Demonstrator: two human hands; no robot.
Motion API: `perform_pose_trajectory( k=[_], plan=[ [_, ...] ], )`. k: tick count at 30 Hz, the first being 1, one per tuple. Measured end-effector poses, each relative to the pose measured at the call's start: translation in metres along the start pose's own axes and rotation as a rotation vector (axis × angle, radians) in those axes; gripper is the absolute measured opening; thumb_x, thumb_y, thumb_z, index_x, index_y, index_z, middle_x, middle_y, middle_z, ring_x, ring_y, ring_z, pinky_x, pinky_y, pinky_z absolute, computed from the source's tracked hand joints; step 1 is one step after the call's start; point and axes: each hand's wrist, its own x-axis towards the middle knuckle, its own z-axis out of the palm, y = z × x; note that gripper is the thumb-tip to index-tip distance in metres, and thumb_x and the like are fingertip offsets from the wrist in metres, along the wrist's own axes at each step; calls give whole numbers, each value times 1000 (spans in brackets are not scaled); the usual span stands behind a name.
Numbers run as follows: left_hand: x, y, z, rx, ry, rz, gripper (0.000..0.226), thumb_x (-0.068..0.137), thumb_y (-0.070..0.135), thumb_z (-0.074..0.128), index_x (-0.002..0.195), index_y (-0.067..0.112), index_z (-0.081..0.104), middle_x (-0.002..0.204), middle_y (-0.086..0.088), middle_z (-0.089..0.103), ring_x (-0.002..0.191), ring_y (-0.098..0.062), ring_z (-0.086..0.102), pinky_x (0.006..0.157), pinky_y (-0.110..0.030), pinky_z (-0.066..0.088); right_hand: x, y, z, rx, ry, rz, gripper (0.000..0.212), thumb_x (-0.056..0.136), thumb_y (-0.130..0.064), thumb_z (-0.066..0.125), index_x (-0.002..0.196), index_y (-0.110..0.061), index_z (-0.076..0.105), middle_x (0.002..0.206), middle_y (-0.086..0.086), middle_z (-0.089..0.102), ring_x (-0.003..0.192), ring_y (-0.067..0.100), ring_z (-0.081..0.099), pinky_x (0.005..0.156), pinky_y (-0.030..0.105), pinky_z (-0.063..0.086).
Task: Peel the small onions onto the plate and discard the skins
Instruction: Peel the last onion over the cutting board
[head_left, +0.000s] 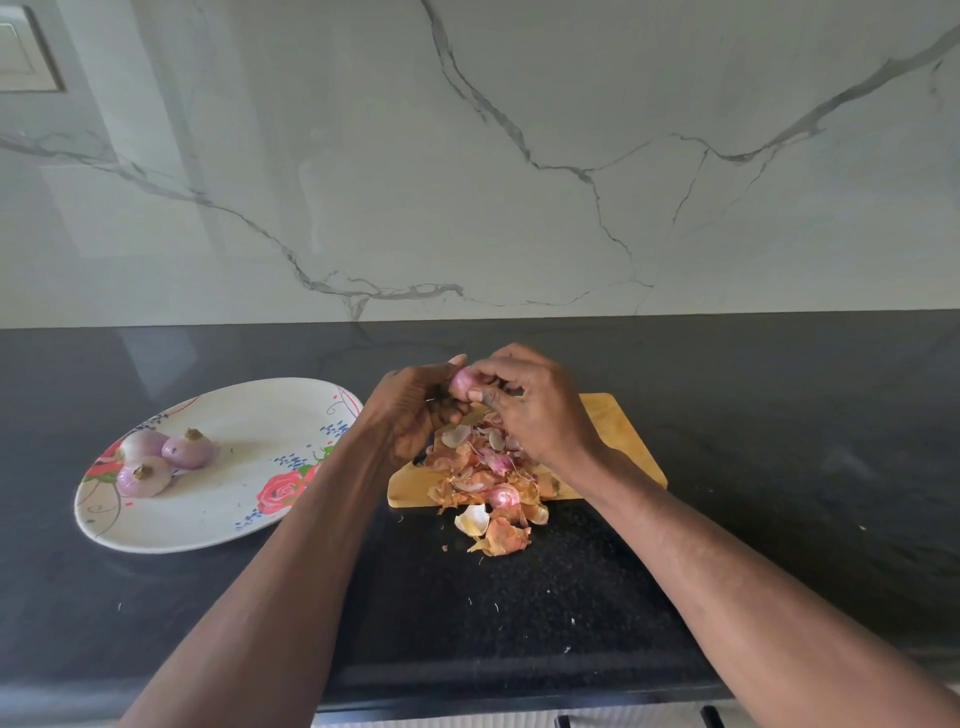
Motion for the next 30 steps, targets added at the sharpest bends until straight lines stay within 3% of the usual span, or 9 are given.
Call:
perform_pose_trajectory(
  k=[7,12,16,20,26,30],
  plan=[
    [-1,1,2,-47,-16,-15,12,98,8,58,97,-2,65,74,-17,66,54,-18,60,46,-21,52,0,-1,2,-26,82,-26,13,89,1,70,101,0,75,93,-1,65,85,6,58,71,6,45],
    [2,3,-2,-27,-89,-34,28,93,21,67,104,-5,64,83,-18,67,63,-20,65,54,-23,58,1,-2,2,-59,98,-60,14,90,5,67,101,-1,74,94,-4,61,87,3,56,73,6,45],
    [1,2,-4,-26,-90,-59,25,92,19,67,104,-2,66,87,-17,71,68,-20,68,54,-22,55,0,-2,2,-102,97,-81,12,92,5,64,99,-2,71,96,-3,60,86,6,57,70,17,52],
    [4,3,-7,-153,-56,-43,26,97,13,59,118,-2,64,91,-18,71,72,-22,71,54,-23,56,0,-2,1,-142,75,-73,10,93,4,62,98,-1,69,95,2,61,82,8,55,68,22,51],
    [2,5,-8,-272,-144,16,20,97,-2,49,108,-2,66,101,-22,69,84,-24,70,78,-29,61,-1,-5,1,-159,90,6,4,87,-5,69,85,-4,73,87,1,64,75,13,60,66,31,56],
    [1,6,-6,-274,-184,36,22,97,-4,47,109,-1,65,101,-21,70,84,-23,70,82,-30,61,0,-8,-1,-101,129,95,25,87,0,69,110,-9,75,97,-1,72,84,8,65,72,16,56]
  ],
)
